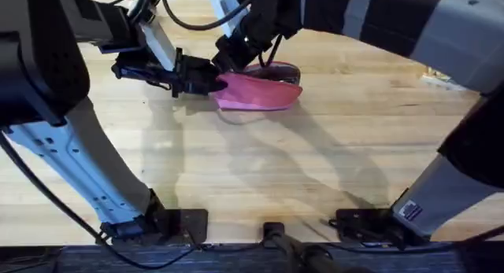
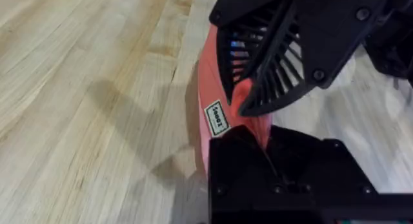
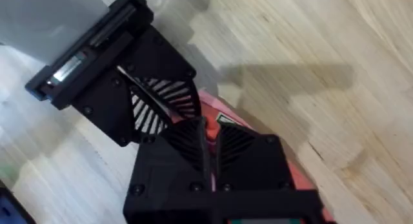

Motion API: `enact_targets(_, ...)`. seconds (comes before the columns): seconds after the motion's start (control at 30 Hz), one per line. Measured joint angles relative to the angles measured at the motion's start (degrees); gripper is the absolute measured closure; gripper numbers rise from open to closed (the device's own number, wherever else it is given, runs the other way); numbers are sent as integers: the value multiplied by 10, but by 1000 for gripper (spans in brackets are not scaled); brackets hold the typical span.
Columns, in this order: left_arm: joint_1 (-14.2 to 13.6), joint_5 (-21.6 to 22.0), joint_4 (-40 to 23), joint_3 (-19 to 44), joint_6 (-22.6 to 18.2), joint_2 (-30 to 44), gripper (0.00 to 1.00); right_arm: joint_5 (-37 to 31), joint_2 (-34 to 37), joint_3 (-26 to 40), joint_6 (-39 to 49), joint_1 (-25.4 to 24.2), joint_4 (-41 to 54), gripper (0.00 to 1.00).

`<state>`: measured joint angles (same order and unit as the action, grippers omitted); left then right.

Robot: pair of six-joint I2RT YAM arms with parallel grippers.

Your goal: Unzip the bag, pick up the pens from the table one at a time and place them inside, then zip the bag closed.

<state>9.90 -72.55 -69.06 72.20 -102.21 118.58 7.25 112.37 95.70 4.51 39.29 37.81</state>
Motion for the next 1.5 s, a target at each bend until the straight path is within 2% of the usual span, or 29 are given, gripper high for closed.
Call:
enact_targets(0.73,-8,-38,7,1,0,0,958,-15,-19,1,7,-29,24,970)
enact_targets(0.77,-7,-32,5,1,0,0,958,-40,-22,2,13,-64,56,970)
enact_targets(1.0,-8,-28,5,1,0,0,958,-44,-22,2,15,-85,86,970)
enact_targets(1.4,-16,-28,5,1,0,0,958,-30,-22,3,15,-156,127,970)
enact_targets(1.5,-9,2,1,-2,0,0,958,-87,-24,4,21,-199,133,971)
